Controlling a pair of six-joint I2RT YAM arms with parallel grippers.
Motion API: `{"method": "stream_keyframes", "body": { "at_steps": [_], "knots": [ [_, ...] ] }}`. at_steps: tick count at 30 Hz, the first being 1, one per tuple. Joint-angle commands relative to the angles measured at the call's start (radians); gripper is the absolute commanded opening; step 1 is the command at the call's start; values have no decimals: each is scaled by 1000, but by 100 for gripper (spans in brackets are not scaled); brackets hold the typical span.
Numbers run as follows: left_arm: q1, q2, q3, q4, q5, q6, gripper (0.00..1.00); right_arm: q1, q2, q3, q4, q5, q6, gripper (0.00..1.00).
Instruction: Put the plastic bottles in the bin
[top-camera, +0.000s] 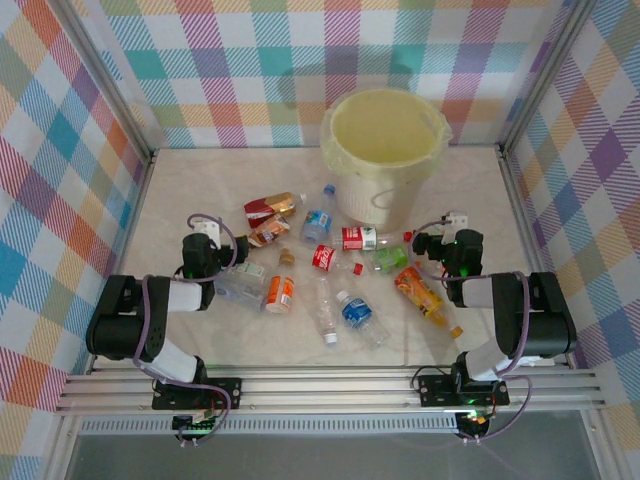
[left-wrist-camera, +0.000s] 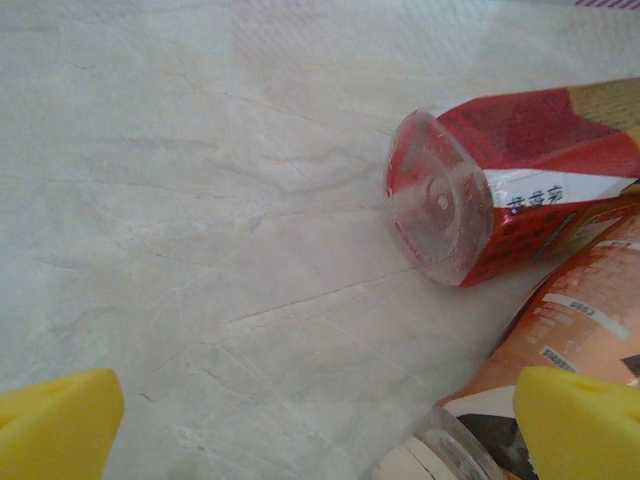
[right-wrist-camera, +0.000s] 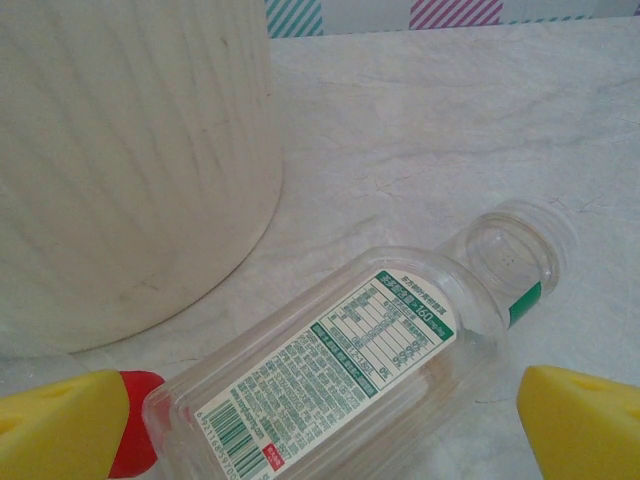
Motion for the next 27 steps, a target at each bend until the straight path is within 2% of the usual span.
{"method": "stream_keyframes", "body": {
  "at_steps": [1, 7, 10, 14, 20, 23, 25, 27],
  "knots": [
    [-1, -105, -10, -28, -24, -13, 100, -5, -79, -11, -16, -18, -14, 100],
    [-73, -275, 89, -318, -136, -54, 100, 1, -289, 32, -316, 28, 59, 100],
    [-128, -332, 182, -494, -138, -111, 100, 8, -404, 79, -527, 65, 112, 100],
    [-209, -344, 389, -806, -140, -202, 100, 32, -569, 122, -770, 55, 189, 100],
    [-347, -343, 630, -1063, 44, -249, 100, 72, -767, 143, -1030, -33, 305, 100],
    [-380, -313, 747, -1158, 234, -248, 100, 111, -814, 195, -1178, -35, 376, 100],
    [-385, -281, 826, -1196, 420, -220, 100, 139, -778, 270, -1321, -28, 420, 100],
    [-391, -246, 890, -1223, 515, -192, 100, 189, -746, 302, -1369, -53, 416, 100]
  ]
}}
